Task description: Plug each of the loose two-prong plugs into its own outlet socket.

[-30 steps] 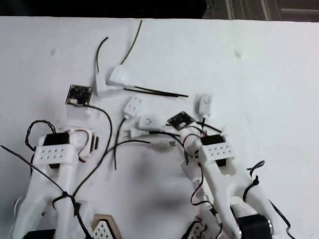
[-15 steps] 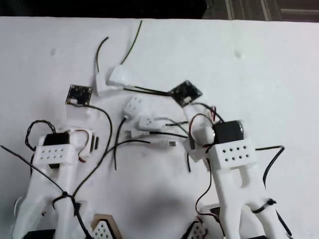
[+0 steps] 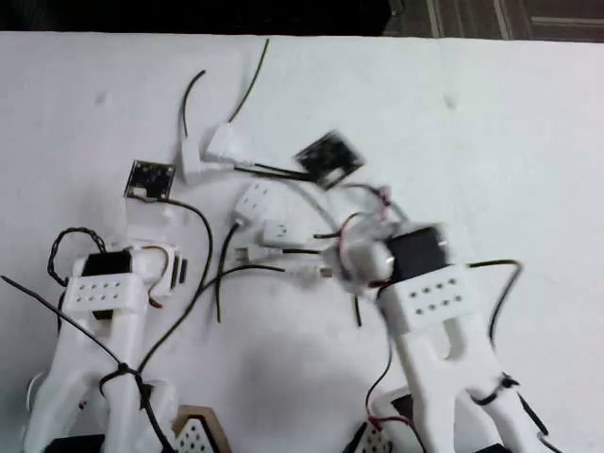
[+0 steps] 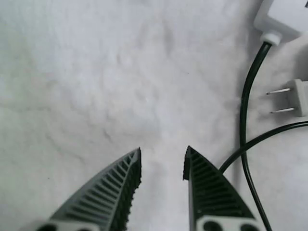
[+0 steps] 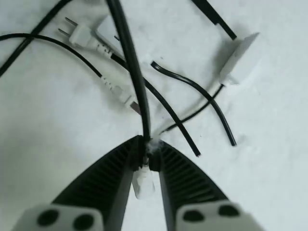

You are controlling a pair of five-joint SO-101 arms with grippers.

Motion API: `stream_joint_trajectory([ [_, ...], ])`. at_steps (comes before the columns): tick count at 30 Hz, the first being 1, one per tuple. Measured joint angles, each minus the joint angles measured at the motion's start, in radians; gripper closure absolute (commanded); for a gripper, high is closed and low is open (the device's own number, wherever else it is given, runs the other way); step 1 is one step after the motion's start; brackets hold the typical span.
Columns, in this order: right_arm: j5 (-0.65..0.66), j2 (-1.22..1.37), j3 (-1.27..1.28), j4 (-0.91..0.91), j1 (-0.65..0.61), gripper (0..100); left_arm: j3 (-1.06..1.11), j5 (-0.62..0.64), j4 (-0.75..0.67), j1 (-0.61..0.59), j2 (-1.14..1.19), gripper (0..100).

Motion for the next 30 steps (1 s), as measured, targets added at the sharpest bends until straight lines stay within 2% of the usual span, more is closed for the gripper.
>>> stream_joint_trajectory([
  [5, -0.055, 0.069, 0.095, -0.175, -0.120, 98.1, 0.000, 0.000, 0.000, 0.000, 0.000, 85],
  [10, -0.084, 0.261, 0.100, -0.304, -0.137, 98.0, 0.000, 0.000, 0.000, 0.000, 0.000, 85],
  [15, -0.084, 0.416, 0.098, -0.385, -0.147, 92.3, 0.000, 0.000, 0.000, 0.000, 0.000, 85],
  [20, -0.084, 0.534, 0.031, -0.393, -0.178, 90.9, 0.000, 0.000, 0.000, 0.000, 0.000, 85],
  [24, -0.084, 0.594, -0.038, -0.381, -0.195, 85.1, 0.000, 0.000, 0.000, 0.000, 0.000, 85],
  [30, -0.137, 0.597, -0.204, -0.132, -0.192, 82.5, 0.000, 0.000, 0.000, 0.000, 0.000, 85],
])
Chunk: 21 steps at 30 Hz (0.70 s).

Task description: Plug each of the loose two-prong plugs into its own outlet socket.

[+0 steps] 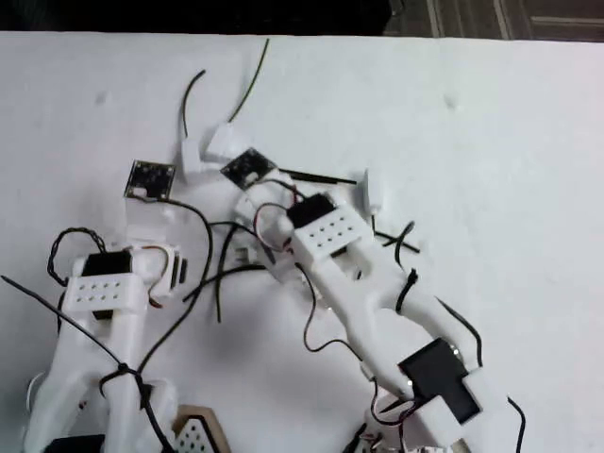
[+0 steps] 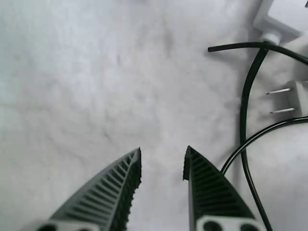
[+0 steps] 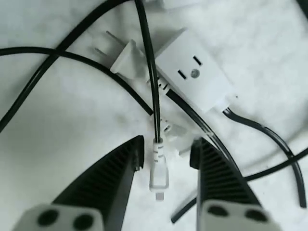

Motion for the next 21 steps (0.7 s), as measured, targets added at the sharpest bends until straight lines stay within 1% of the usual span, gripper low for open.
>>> stream_joint_trajectory([
  [4, -0.009, 0.000, -0.051, 0.189, -0.002, 82.5, 0.000, 0.000, 0.000, 0.000, 0.000, 85],
  [7, -0.009, 0.008, -0.051, 0.250, 0.000, 82.3, 0.000, 0.000, 0.000, 0.000, 0.000, 85],
  [14, -0.009, 0.006, 0.028, 0.259, 0.000, 82.3, 0.000, 0.000, 0.000, 0.000, 0.000, 85],
  [21, -0.011, 0.006, 0.103, 0.167, -0.009, 82.3, 0.000, 0.000, 0.000, 0.000, 0.000, 85],
])
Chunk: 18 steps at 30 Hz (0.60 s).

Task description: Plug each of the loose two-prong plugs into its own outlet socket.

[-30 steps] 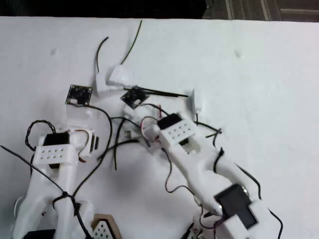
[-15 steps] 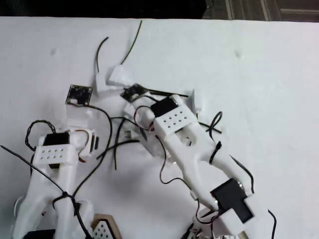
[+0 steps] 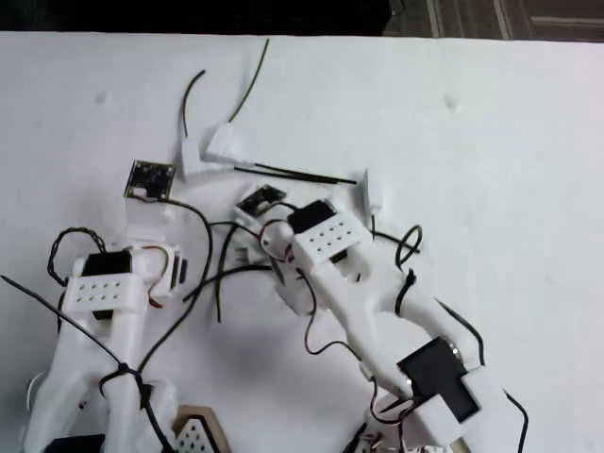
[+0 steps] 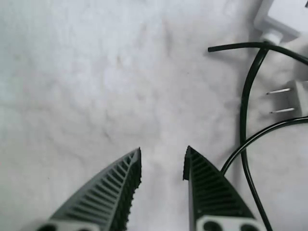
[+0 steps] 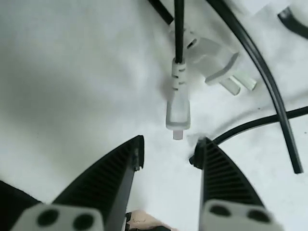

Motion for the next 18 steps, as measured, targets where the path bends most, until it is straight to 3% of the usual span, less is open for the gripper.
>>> stream_joint_trajectory([
  [18, 0.002, 0.006, 0.075, -0.158, -0.049, 82.3, 0.000, 0.000, 0.000, 0.000, 0.000, 85],
])
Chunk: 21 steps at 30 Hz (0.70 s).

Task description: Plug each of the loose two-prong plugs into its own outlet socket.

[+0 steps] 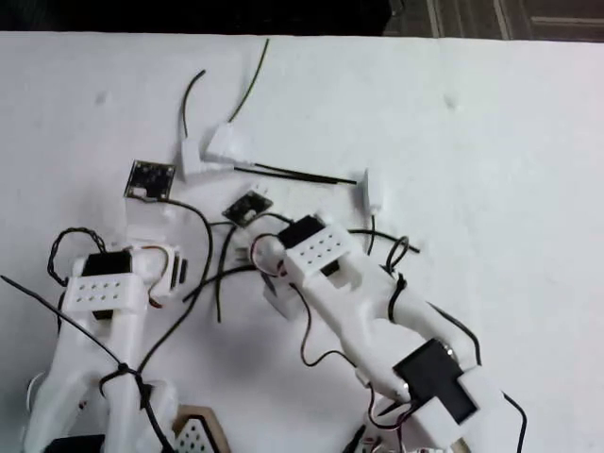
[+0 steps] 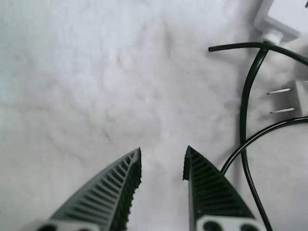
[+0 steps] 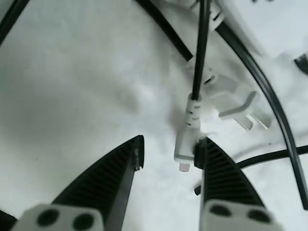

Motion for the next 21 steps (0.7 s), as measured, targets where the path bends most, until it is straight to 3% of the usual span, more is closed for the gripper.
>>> stream_joint_trajectory([
  [13, 0.000, 0.130, -0.005, -0.020, 0.028, 82.7, 0.000, 0.000, 0.000, 0.000, 0.000, 85],
  [18, 0.025, 0.166, -0.034, -0.014, 0.049, 97.1, 0.000, 0.000, 0.000, 0.000, 0.000, 85],
  [21, 0.032, 0.153, -0.038, -0.020, 0.058, 97.4, 0.000, 0.000, 0.000, 0.000, 0.000, 85],
])
